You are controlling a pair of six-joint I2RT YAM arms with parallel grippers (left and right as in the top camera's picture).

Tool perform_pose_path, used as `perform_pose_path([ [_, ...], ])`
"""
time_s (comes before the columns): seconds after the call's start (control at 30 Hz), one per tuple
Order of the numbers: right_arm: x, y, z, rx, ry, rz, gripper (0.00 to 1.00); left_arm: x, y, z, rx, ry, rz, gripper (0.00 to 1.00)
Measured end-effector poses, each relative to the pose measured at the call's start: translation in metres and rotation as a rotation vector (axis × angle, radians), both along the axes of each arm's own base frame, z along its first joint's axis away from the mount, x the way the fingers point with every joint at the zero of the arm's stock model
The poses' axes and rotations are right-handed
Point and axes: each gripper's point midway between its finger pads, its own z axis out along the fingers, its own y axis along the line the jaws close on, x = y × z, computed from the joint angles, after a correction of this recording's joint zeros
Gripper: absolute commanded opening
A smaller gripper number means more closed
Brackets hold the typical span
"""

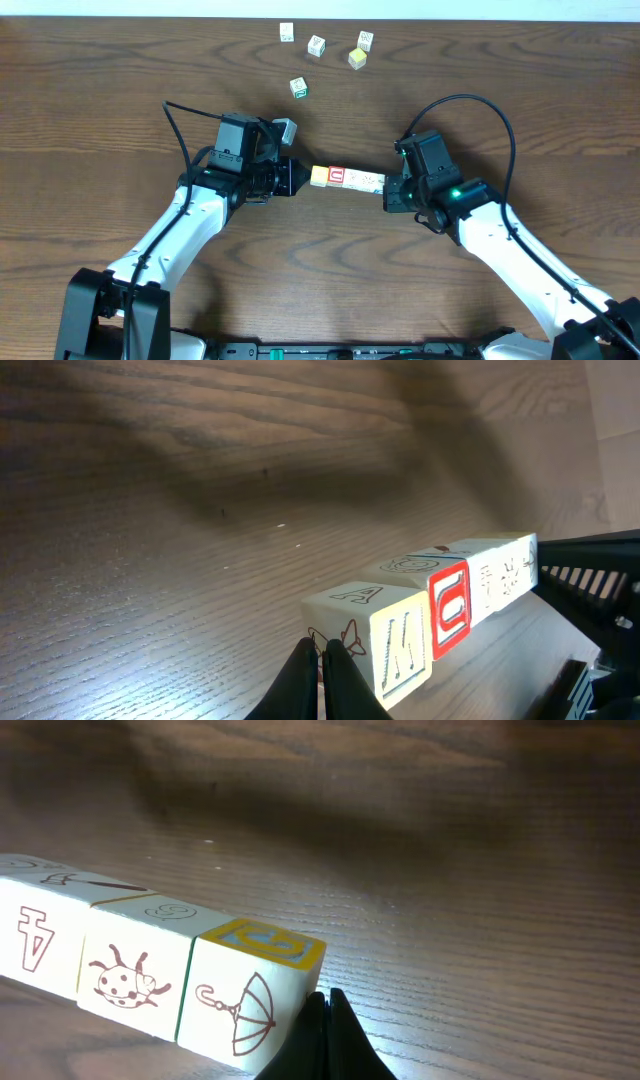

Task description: Lift 5 blocks

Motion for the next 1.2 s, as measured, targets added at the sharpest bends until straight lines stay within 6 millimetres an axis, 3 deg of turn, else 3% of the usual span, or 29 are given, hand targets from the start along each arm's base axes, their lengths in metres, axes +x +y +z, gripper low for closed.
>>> perform_pose_path([
  [1.2, 0.014, 0.002, 0.019, 0.019, -0.062, -0.029, 0.01, -0.001, 0.002, -0.002, 0.011, 0.009, 0.006, 0.07],
])
